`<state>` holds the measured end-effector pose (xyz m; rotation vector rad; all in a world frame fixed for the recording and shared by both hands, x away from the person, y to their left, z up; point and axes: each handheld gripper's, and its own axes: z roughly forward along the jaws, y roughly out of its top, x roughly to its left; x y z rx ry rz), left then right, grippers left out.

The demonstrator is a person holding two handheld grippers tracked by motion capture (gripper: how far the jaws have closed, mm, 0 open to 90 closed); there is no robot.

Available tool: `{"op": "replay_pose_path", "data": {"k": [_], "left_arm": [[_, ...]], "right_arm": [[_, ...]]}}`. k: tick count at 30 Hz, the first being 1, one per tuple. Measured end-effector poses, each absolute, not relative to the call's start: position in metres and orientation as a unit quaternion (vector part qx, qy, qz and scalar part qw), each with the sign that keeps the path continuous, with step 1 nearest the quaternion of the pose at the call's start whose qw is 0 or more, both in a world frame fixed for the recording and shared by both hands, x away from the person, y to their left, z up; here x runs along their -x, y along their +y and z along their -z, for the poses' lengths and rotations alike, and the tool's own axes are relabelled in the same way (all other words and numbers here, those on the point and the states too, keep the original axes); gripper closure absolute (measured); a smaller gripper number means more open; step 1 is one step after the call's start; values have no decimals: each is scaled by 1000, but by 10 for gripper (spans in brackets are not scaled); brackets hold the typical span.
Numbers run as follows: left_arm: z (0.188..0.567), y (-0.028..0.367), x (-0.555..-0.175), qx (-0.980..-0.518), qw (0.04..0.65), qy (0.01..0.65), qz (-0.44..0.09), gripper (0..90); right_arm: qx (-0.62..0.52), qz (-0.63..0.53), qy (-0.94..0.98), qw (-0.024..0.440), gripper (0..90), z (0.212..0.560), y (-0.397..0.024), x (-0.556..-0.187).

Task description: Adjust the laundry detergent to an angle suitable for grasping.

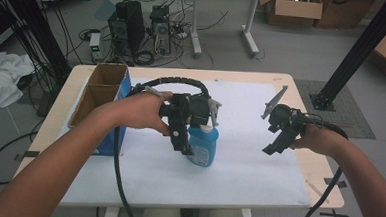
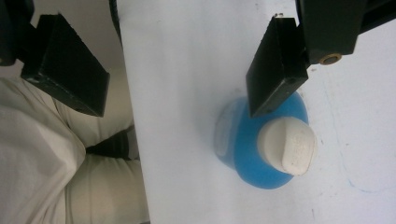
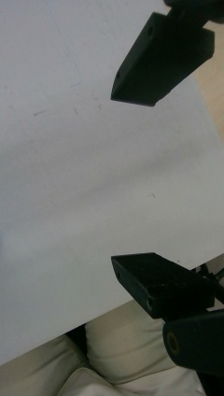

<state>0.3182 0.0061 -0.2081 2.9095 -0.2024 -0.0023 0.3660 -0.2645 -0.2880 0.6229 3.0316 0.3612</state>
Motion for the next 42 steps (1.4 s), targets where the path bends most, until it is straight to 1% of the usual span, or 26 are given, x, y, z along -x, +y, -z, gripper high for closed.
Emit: {"op": "replay_pose_path", "data": {"k": [26, 34, 42], "left_arm": [[204, 15, -323, -992, 117, -54, -3, 221], [202, 21, -328, -992, 116, -44, -6, 221], [200, 31, -332, -993, 115, -35, -8, 221]], "right_arm": [[-199, -131, 971, 18, 169, 283, -264, -362], [-195, -166, 967, 10, 169, 275, -260, -351], [-200, -206, 958, 5, 171, 271, -241, -343]]}}
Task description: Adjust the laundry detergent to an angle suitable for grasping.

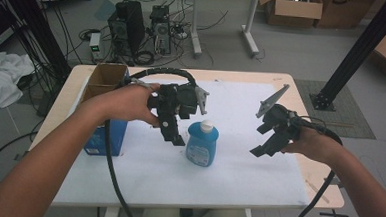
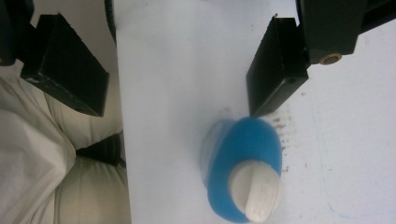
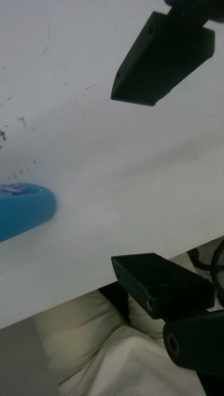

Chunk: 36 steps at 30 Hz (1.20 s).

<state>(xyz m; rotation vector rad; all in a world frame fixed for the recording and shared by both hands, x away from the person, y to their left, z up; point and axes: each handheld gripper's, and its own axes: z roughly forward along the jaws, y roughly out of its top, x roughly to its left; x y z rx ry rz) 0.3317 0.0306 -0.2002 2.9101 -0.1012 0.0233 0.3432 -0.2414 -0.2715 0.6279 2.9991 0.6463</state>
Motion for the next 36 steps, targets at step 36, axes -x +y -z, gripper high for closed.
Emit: {"op": "replay_pose_path", "data": {"k": [36], "left_arm": [[203, 54, -340, -994, 107, -7, -14, 221]], "right_arm": [[-215, -302, 929, 20, 165, 316, -180, -337]]}}
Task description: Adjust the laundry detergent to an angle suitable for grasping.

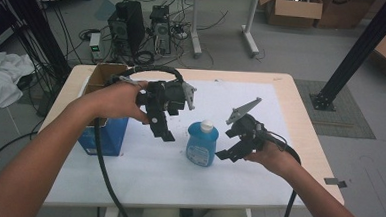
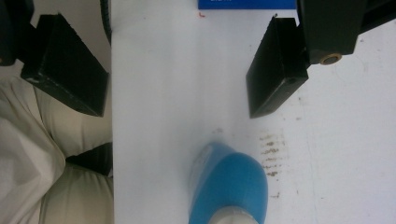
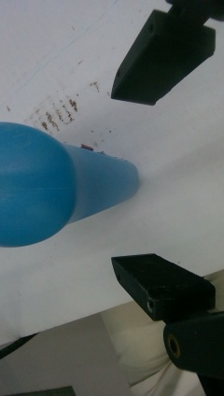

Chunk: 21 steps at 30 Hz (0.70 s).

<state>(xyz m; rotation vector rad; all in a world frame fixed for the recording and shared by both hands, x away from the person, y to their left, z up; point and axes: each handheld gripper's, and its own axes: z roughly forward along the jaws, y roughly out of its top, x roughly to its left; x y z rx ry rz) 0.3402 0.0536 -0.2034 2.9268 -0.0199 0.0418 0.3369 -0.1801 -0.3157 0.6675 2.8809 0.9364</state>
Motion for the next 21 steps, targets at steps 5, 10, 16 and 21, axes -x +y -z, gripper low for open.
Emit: {"op": "replay_pose_path", "data": {"k": [5, 10, 16, 21], "left_arm": [[204, 55, -340, -994, 106, -4, -14, 221], [204, 56, -341, -994, 105, -2, -14, 221], [204, 59, -341, -994, 105, 1, -15, 221], [204, 61, -342, -994, 106, 1, -17, 221]], "right_arm": [[-217, -309, 926, 22, 165, 322, -172, -339], [-222, -325, 919, 28, 163, 328, -163, -342], [-227, -351, 908, 43, 164, 329, -154, -345], [-228, -353, 907, 39, 162, 331, -151, -346]]}}
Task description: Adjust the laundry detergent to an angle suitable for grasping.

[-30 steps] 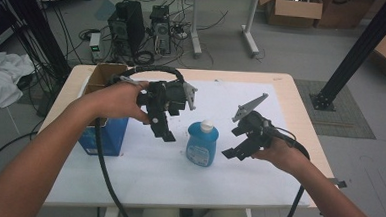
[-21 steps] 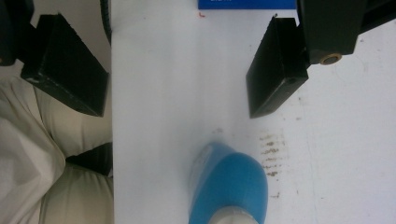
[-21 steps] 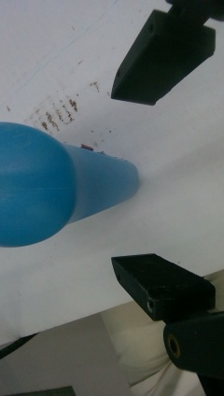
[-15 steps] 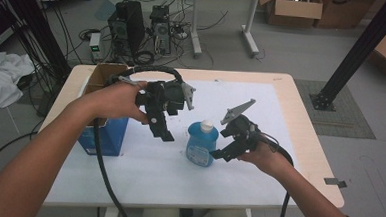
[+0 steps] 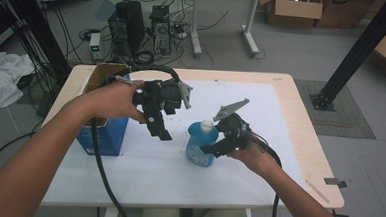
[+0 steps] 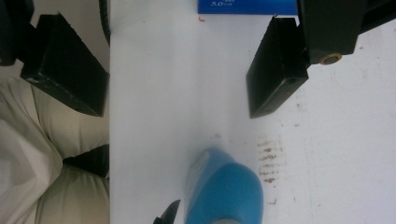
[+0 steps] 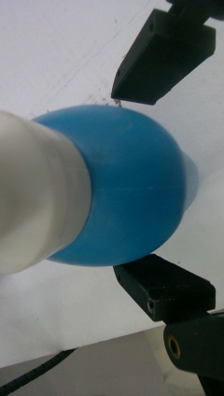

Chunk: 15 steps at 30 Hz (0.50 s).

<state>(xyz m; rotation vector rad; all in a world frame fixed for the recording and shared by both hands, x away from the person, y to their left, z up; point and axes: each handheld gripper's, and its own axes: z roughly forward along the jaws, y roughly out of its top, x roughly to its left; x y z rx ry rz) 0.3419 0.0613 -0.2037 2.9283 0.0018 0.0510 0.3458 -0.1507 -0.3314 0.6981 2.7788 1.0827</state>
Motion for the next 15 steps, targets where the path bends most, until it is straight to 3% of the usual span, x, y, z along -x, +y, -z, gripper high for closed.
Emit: {"op": "replay_pose_path", "data": {"k": [15], "left_arm": [[205, 64, -342, -994, 105, 3, -17, 222]], "right_arm": [[-231, -365, 901, 47, 161, 336, -142, -348]]}}
